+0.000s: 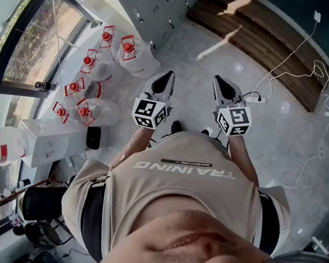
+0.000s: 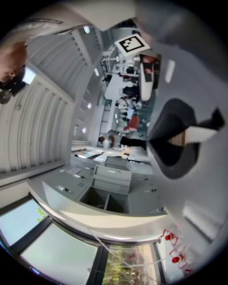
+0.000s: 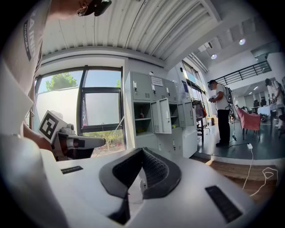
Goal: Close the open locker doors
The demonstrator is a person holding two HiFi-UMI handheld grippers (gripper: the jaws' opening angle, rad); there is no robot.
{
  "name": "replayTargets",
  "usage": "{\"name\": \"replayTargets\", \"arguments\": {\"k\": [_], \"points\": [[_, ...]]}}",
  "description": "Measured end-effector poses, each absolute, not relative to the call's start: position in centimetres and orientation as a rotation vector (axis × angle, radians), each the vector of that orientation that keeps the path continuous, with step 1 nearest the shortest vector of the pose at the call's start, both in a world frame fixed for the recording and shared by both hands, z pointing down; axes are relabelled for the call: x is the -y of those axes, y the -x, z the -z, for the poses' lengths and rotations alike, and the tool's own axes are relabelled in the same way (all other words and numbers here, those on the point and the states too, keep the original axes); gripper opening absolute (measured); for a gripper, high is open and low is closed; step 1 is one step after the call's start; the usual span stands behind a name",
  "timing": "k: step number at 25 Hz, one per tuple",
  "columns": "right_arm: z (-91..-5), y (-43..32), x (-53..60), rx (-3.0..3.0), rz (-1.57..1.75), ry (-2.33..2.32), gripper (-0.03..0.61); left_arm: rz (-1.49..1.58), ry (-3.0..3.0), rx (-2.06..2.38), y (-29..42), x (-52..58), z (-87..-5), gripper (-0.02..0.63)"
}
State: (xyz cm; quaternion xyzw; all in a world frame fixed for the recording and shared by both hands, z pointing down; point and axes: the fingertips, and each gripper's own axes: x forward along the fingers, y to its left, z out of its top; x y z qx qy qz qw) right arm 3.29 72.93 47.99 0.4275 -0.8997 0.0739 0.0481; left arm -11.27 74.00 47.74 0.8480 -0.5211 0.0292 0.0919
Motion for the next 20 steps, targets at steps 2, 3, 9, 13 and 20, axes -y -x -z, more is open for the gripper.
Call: {"name": "replayTargets", "arguments": {"k": [2, 3, 9, 13, 20], "points": [[-47.9, -3.2, -72.6, 2.739, -0.221, -1.309, 0.015, -0.086, -2.521, 1.532, 11.4, -73.6, -47.8, 0.0], [-47.9, -3.1, -72.4, 2.737, -0.221, -1.312, 0.015, -0.086, -2.523, 1.524, 11.4, -73.5, -47.8, 0.0], [-48.0, -2.5, -71.9, 2.723, -0.223, -1.33, 0.015, -0.096, -2.548, 1.487, 11.9, -72.6, -48.0, 0.0], [-47.8, -1.8, -71.1, 2.717, -0.216, -1.362, 0.015, -0.082, -2.573, 1.452, 12.4, -71.1, -47.7, 0.0], [-49.2, 0.1, -69.4, 2.658, -0.232, -1.429, 0.015, -0.095, -2.619, 1.361, 13.9, -68.6, -48.8, 0.0]]}}
